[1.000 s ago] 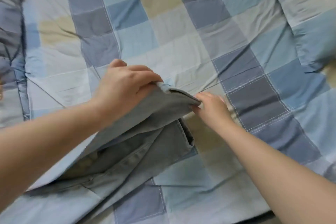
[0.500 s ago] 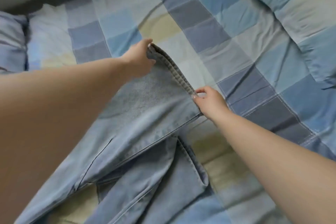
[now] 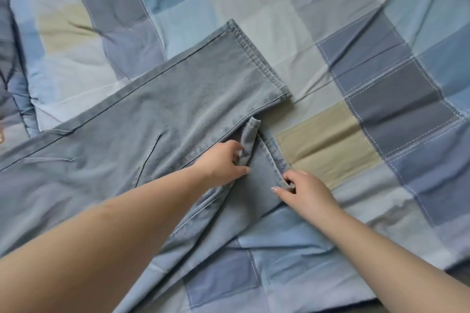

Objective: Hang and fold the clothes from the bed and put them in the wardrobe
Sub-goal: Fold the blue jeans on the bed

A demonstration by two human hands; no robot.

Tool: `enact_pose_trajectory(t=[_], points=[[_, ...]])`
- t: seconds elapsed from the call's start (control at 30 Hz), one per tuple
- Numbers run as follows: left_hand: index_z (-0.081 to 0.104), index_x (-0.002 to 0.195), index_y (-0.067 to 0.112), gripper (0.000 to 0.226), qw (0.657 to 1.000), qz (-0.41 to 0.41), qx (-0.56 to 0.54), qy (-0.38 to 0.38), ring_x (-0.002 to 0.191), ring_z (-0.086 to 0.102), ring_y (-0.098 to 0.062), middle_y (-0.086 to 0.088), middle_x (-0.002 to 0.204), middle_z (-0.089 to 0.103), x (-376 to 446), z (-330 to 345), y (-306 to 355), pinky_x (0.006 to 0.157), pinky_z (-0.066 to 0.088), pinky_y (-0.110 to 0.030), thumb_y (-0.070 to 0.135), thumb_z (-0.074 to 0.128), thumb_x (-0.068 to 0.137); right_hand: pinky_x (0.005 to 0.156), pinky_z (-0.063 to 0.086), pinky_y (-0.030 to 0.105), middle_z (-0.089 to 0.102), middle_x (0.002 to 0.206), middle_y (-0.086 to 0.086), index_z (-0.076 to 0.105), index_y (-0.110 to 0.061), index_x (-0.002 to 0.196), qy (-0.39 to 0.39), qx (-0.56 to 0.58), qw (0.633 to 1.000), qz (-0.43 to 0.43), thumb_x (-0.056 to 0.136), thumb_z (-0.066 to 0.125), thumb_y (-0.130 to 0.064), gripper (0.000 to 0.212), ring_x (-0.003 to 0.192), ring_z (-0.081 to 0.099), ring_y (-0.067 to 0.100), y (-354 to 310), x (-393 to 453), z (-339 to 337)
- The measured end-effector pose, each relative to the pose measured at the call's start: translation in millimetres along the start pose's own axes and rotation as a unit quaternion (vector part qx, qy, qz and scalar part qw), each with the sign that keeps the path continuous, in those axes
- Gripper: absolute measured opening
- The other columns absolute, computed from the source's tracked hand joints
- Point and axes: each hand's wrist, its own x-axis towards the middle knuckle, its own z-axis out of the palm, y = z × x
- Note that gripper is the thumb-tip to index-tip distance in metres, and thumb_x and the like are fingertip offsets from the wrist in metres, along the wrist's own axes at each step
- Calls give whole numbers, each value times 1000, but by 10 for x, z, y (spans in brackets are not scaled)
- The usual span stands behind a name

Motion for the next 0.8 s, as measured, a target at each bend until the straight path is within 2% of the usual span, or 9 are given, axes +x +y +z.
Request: enact_pose_trajectory(t=[0.07, 0.17, 0.23, 0.37, 0.43, 0.53, 0.67, 0.73, 0.8], points=[[45, 126, 18, 59, 998, -5, 30, 52, 106, 58, -25, -5, 120, 57, 4, 79, 24, 90, 48, -37, 38, 73, 78, 61, 33, 37, 45, 67, 1, 44, -13, 71, 36, 19, 999, -15, 86, 64, -35, 33, 70, 47, 25, -29, -107, 1], [45, 118, 15, 45, 994, 10, 72, 83, 102, 58, -31, -5, 112, 59, 25, 114, 90, 84, 50, -43, 28, 67, 81, 56, 32, 39, 39, 54, 4, 38, -8, 64, 96, 68, 993, -16, 84, 66, -29, 40, 57, 39, 24, -32, -272, -74], [53, 117, 16, 32, 990, 49, 97, 94, 104, 57, -31, -5, 110, 63, 40, 80, 147, 84, 49, -40, 19, 56, 85, 56, 35, 40, 39, 50, 4, 43, -6, 63, 134, 87, 987, 0, 83, 67, -25, 37, 54, 37, 22, 38, -392, -149], [68, 104, 15, 27, 975, 82, 57, 197, 108, 56, -33, -13, 111, 62, 137, -172, 202, 88, 46, -36, 8, 48, 87, 58, 43, 36, 58, 60, 13, 63, -6, 75, 207, 132, 967, 73, 85, 66, -21, 19, 62, 54, 33, 426, -701, -332], [68, 104, 14, 26, 974, 66, 64, 208, 107, 56, -33, -14, 113, 61, 190, -256, 221, 87, 44, -34, 7, 48, 88, 57, 40, 32, 59, 65, 13, 63, -8, 77, 189, 159, 962, 114, 88, 63, -23, 18, 66, 54, 30, 625, -852, -325], [67, 102, 18, 27, 981, 69, 100, 154, 104, 58, -33, -13, 112, 59, 224, -115, 378, 82, 45, -32, 4, 49, 86, 58, 39, 32, 60, 72, 12, 58, -11, 77, 148, 178, 958, 167, 86, 67, -24, 19, 71, 56, 30, 896, -938, -170], [56, 127, 16, 39, 997, 21, 17, 77, 110, 59, -27, -8, 127, 58, 239, 179, 570, 87, 48, -31, 16, 61, 89, 74, 48, 37, 67, 87, 0, 56, -24, 80, 127, 285, 931, 188, 81, 72, -14, 19, 86, 64, 24, 1051, -938, -98], [59, 124, 15, 34, 995, 21, -18, 101, 108, 59, -27, -6, 124, 61, 270, 232, 658, 88, 49, -31, 24, 62, 91, 78, 50, 38, 67, 88, 1, 58, -28, 84, 118, 302, 930, 175, 82, 71, -11, 21, 88, 65, 23, 1094, -949, -134], [67, 114, 16, 23, 981, 27, -64, 182, 105, 60, -28, -7, 114, 67, 317, 204, 743, 87, 48, -29, 21, 57, 94, 80, 50, 30, 66, 92, -1, 58, -32, 86, 145, 308, 929, 144, 83, 69, -10, 25, 91, 64, 14, 1113, -959, -177]])
